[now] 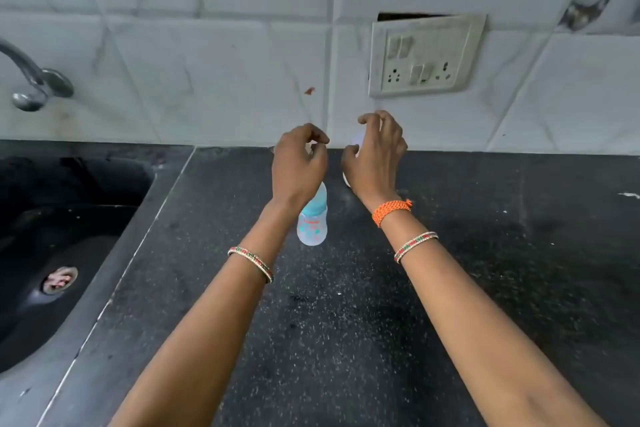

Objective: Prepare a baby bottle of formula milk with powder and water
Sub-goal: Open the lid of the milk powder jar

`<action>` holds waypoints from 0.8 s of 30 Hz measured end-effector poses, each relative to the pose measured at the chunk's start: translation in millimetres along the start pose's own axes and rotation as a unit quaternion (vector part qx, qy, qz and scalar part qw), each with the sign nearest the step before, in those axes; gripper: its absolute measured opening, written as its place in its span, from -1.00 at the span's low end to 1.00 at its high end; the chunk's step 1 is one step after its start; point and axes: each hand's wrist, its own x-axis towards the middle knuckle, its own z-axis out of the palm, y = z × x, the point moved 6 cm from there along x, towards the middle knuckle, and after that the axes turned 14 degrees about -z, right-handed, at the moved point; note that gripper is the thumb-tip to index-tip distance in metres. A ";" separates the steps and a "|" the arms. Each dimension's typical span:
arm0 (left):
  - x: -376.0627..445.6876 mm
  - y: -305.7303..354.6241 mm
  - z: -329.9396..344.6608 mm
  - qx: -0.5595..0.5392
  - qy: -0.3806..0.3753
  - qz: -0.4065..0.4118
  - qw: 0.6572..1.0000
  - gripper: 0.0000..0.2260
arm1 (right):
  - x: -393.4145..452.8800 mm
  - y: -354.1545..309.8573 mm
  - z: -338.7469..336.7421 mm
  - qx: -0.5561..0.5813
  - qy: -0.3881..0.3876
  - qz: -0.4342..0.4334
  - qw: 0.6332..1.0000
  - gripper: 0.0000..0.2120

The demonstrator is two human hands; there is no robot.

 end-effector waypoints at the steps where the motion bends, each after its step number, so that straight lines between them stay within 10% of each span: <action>1: 6.8 -1.9 1.3 -0.019 -0.011 -0.008 1.000 -0.85 | -0.6 6.5 4.4 -0.002 -0.008 0.011 1.000 -0.61; 7: 52.5 -17.1 8.7 -0.018 -0.023 -0.035 0.999 -0.83 | 19.0 49.5 48.1 -0.040 -0.078 0.064 0.994 -0.57; 16: 106.1 -57.1 17.1 -0.011 -0.032 -0.090 0.995 -0.79 | 51.0 96.2 113.5 -0.078 -0.386 0.135 0.909 -0.51; 24: 89.8 -44.7 12.4 -0.012 -0.044 -0.071 0.996 -0.79 | 51.8 79.9 87.0 -0.023 -0.349 0.147 0.925 -0.52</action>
